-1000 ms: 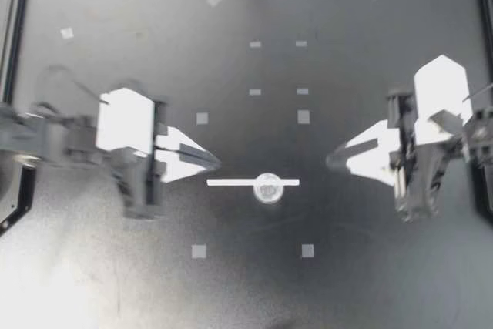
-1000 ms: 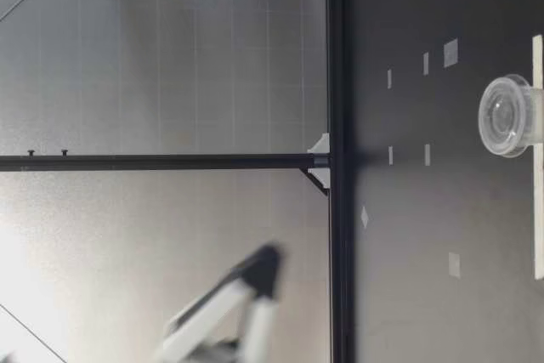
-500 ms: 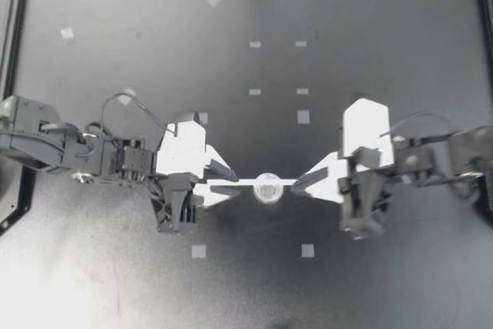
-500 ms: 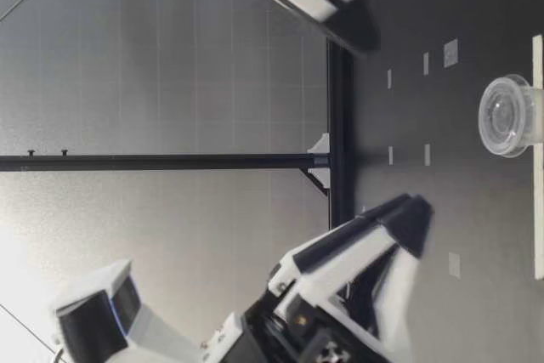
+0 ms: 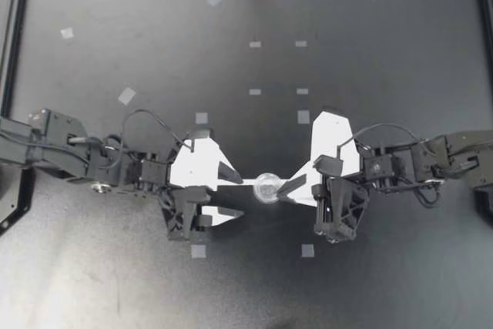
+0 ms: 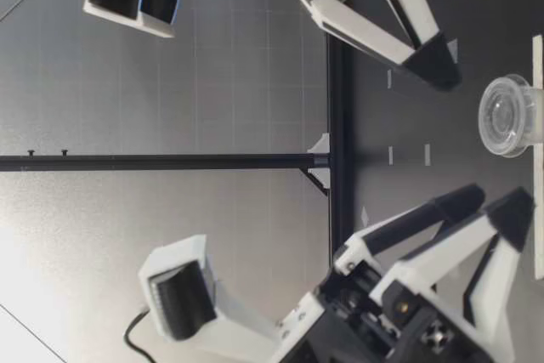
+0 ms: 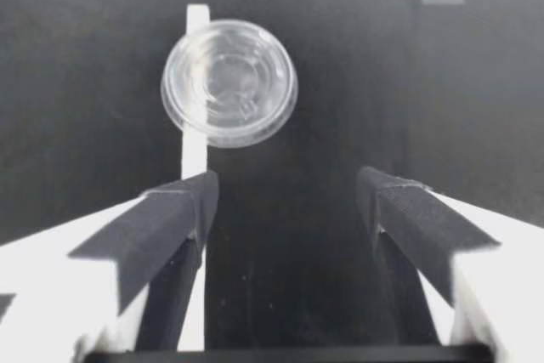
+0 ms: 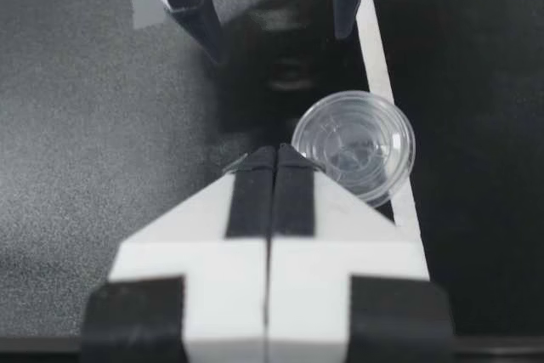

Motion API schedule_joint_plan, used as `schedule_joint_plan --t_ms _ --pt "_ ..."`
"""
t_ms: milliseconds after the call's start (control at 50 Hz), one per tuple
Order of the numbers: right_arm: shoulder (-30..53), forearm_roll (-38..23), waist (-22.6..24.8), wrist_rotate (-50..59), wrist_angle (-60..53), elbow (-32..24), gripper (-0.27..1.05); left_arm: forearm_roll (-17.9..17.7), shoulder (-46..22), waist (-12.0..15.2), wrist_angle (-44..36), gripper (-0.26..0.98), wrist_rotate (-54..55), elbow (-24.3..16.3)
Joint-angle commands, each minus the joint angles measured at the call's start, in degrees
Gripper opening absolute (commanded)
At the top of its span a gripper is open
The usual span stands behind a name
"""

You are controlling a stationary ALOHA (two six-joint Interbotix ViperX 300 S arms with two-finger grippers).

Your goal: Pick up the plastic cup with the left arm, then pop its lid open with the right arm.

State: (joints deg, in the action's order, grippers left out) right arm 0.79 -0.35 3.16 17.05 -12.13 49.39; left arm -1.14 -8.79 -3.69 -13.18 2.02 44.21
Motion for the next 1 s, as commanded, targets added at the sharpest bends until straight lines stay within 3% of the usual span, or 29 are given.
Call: schedule_joint_plan --t_ms 0,260,520,980 --pt "-0.3 0.1 -0.2 0.2 -0.5 -0.8 -0.10 -0.1 0.0 -0.1 -1.6 0.69 0.1 -1.5" --pt "1.0 0.1 -0.5 0.2 -0.5 -0.8 -0.10 -0.2 -3.4 0.4 -2.0 0.77 0.3 -3.3" --pt "2.1 0.1 -2.1 0.0 -0.6 -1.0 -0.10 -0.1 -3.8 1.9 -2.1 0.77 -0.4 -3.3" --pt "6.2 0.0 -2.8 0.1 -1.7 -2.5 -0.10 -0.2 -6.1 1.9 -5.5 0.77 -0.8 -4.0"
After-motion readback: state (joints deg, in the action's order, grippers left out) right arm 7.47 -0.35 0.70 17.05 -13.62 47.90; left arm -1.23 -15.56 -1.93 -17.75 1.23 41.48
